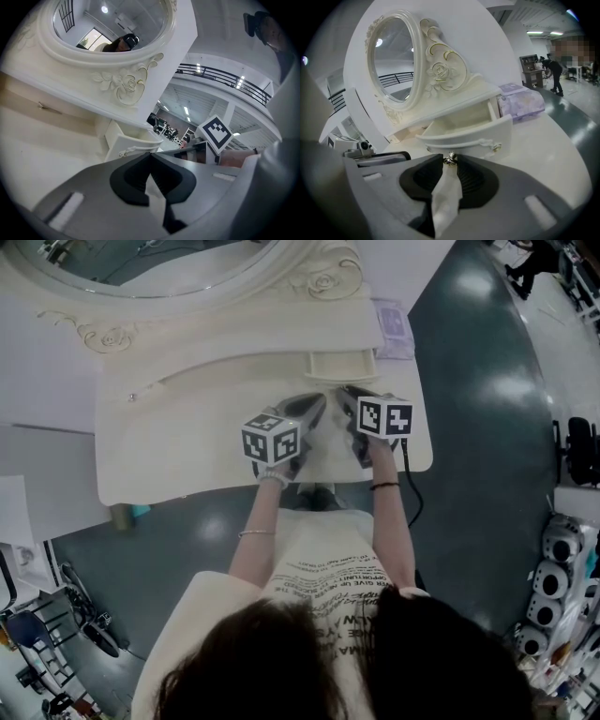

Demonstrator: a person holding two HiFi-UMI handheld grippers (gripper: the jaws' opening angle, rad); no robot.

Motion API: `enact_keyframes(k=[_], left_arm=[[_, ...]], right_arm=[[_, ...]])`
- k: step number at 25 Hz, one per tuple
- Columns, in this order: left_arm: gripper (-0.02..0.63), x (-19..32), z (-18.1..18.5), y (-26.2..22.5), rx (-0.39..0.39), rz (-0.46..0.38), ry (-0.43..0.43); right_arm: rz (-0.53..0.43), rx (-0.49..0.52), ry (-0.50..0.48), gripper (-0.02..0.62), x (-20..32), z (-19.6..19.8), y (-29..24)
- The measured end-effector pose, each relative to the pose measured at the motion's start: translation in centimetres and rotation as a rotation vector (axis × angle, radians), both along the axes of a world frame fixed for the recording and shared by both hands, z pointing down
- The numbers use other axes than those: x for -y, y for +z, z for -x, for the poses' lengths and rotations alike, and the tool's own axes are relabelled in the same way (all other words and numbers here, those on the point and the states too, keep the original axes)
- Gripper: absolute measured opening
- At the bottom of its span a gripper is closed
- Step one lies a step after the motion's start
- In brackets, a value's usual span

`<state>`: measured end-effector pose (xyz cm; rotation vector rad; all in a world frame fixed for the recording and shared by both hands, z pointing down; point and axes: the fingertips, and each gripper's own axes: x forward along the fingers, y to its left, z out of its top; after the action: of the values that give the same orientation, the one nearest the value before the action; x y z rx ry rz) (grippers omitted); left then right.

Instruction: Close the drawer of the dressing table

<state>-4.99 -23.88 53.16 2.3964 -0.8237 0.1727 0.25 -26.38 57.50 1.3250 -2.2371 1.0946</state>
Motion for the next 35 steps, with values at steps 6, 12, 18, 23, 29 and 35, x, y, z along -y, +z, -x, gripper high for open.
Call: enact_keyframes(k=[6,12,18,23,29,35], left_arm=[[-0.002,0.1,0.0,0.1,0.001,0.000,-0.002],[-0.002,0.4,-0.1,0.0,-0.001,-0.001,-0.006],[-0.002,1.0,-0.1,0.0,-0.004,-0.001,-0.010],[-0.002,1.4,0.0,0.1,-0.003,0.001,-0.016],[-0.002,2.1,0.0,0.1,-0.005,0.001,-0.023],[-0.002,2.7,0.1,0.2,-0.005,0.003,-0.028]], right_arm=[[-0.004,0.004,-0.001,0.101,0.2,0.0,0.0],[-0.003,0.004,-0.005,0.101,0.5,-0.1,-0.1],[0.002,0.004,-0.009,0.101,0.9,-0.1,0.0],[0.002,0.005,-0.017,0.101,1.4,-0.1,0.0],[0.000,0.006,-0.021,0.101,2.0,-0.1,0.0],[0.003,0.005,-0.025,0.101,2.7,-0.2,0.0]])
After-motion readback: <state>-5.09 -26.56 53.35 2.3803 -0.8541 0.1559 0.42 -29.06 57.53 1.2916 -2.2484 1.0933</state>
